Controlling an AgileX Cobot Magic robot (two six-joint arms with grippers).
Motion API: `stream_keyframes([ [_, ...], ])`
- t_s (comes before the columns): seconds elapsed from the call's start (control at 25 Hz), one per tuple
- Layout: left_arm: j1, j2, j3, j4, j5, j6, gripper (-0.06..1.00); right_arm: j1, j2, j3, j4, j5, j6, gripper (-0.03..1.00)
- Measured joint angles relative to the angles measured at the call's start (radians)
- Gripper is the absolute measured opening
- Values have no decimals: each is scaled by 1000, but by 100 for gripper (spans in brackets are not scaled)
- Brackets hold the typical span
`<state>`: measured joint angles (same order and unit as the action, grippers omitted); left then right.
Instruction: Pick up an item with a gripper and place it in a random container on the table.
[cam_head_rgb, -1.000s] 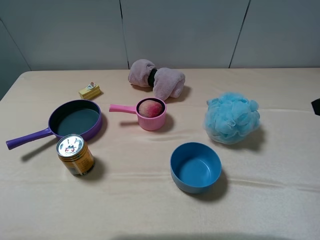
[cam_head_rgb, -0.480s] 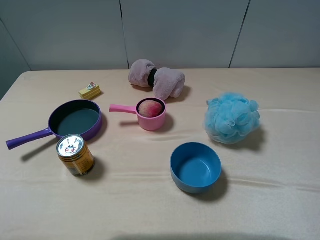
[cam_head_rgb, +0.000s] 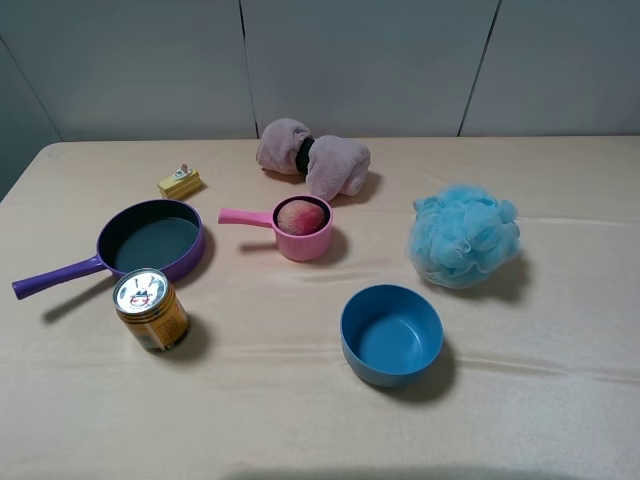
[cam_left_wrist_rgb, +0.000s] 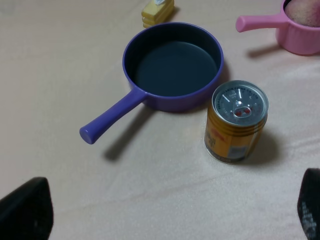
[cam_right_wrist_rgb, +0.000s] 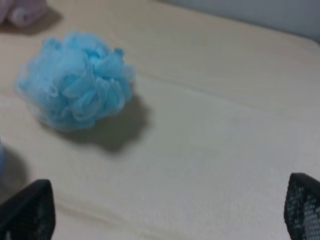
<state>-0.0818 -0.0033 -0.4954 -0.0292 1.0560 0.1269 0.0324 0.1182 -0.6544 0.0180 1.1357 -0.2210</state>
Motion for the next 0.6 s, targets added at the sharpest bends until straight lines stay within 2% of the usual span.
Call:
stream_keyframes([
  [0.32, 0, 0, 0, 0, 0, 0, 99, 0, -123, 96, 23, -2, 6, 69],
  [0.6, 0, 0, 0, 0, 0, 0, 99, -4, -126, 152, 78, -85, 7, 69],
])
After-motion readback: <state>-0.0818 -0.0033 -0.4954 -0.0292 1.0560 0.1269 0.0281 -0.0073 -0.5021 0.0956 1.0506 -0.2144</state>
